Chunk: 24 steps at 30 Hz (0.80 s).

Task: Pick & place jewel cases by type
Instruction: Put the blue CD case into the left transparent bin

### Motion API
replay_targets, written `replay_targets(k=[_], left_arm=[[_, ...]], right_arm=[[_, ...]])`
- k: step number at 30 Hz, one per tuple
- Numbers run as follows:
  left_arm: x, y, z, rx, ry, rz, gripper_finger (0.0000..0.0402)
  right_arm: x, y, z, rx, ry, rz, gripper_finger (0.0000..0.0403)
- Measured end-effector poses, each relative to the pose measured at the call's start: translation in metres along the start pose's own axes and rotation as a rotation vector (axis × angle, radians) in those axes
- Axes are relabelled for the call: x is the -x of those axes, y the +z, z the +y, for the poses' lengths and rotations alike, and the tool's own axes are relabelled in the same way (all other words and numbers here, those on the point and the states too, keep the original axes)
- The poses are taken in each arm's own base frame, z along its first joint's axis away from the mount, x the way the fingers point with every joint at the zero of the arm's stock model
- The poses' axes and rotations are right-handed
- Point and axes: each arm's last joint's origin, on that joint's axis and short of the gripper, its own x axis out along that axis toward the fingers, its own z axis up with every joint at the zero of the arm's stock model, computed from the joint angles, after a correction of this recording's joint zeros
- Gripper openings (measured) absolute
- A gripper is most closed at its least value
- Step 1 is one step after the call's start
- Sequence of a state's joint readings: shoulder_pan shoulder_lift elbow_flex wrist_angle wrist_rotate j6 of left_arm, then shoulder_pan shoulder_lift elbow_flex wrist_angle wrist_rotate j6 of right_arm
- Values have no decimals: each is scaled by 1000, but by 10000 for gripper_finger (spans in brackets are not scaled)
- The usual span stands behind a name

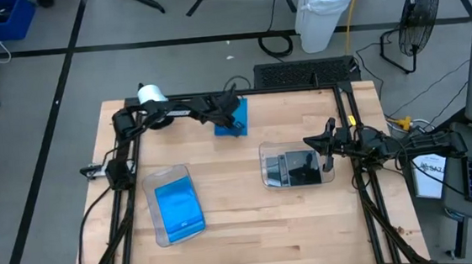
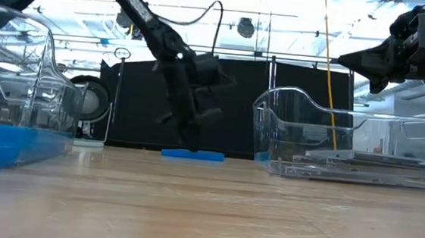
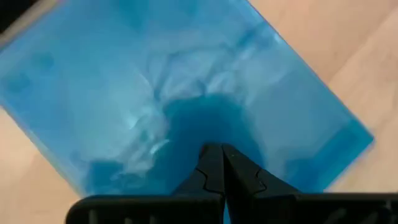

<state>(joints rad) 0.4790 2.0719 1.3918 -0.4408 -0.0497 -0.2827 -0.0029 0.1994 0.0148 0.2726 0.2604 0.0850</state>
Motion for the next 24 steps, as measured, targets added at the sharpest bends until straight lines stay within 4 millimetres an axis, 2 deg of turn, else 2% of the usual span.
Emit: replay_targets(k=[2, 5, 8, 12, 15, 24], left_arm=[[2, -2, -5, 32, -8, 8, 1], [4, -8, -15, 87, -122, 89, 1], [8, -24, -36, 64, -198, 217, 1], [15, -49, -61, 24, -169, 367, 3], [21, -69, -85, -35, -163, 444, 3], [42, -130, -172, -238, -483, 600, 6]], right_arm=[[0, 0, 0, 0, 0, 0, 4], [0, 0, 0, 0, 0, 0, 4], [0, 0, 0, 0, 0, 1, 4], [0, 0, 0, 0, 0, 0, 4], [0, 0, 0, 0, 0, 1, 4], [0, 0, 0, 0, 0, 1, 4]])
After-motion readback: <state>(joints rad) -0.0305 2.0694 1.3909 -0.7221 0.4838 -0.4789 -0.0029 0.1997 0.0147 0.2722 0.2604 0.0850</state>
